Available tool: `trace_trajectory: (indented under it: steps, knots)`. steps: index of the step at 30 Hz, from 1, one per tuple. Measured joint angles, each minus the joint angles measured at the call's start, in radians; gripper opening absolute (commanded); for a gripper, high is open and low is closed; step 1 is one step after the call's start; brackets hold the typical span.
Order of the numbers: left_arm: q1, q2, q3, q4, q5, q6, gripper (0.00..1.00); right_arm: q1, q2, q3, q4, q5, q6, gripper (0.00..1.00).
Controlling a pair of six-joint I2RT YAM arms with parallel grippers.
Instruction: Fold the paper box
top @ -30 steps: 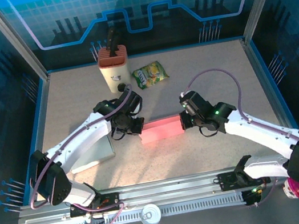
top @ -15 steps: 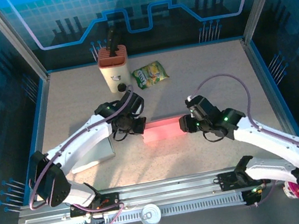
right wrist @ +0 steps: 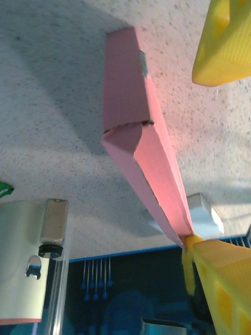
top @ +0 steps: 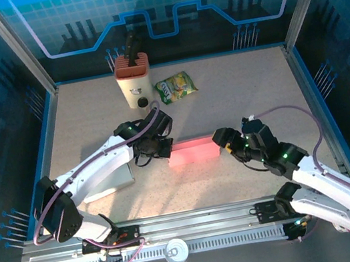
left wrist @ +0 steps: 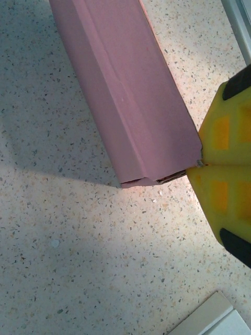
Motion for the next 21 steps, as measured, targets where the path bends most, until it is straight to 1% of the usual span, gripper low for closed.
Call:
trace_trajectory:
  steps: [4, 8, 12, 18, 19, 20, 21]
  knots:
    - [-0.004, 0.000, 0.000, 0.000, -0.004, -0.005, 0.00, -0.017, 0.031, -0.069, 0.122, -0.030, 0.180, 0.77]
    - [-0.004, 0.000, -0.001, 0.000, -0.005, -0.008, 0.00, -0.039, 0.072, -0.083, 0.217, -0.055, 0.293, 0.73]
    - [-0.004, 0.000, -0.001, 0.000, -0.005, -0.008, 0.00, -0.060, 0.091, -0.111, 0.294, -0.075, 0.357, 0.65]
    - [-0.005, -0.001, -0.001, 0.000, -0.005, -0.008, 0.00, -0.108, 0.118, -0.160, 0.348, -0.099, 0.391, 0.46]
    - [-0.005, -0.001, -0.001, 0.000, -0.004, -0.008, 0.03, -0.111, 0.119, -0.161, 0.355, -0.105, 0.393, 0.44]
    - [-0.007, -0.002, -0.001, 0.000, -0.004, -0.008, 0.10, -0.113, 0.120, -0.161, 0.357, -0.106, 0.391, 0.43]
    - [-0.008, -0.003, -0.001, 0.000, -0.003, -0.009, 0.20, -0.115, 0.119, -0.161, 0.359, -0.110, 0.391, 0.43]
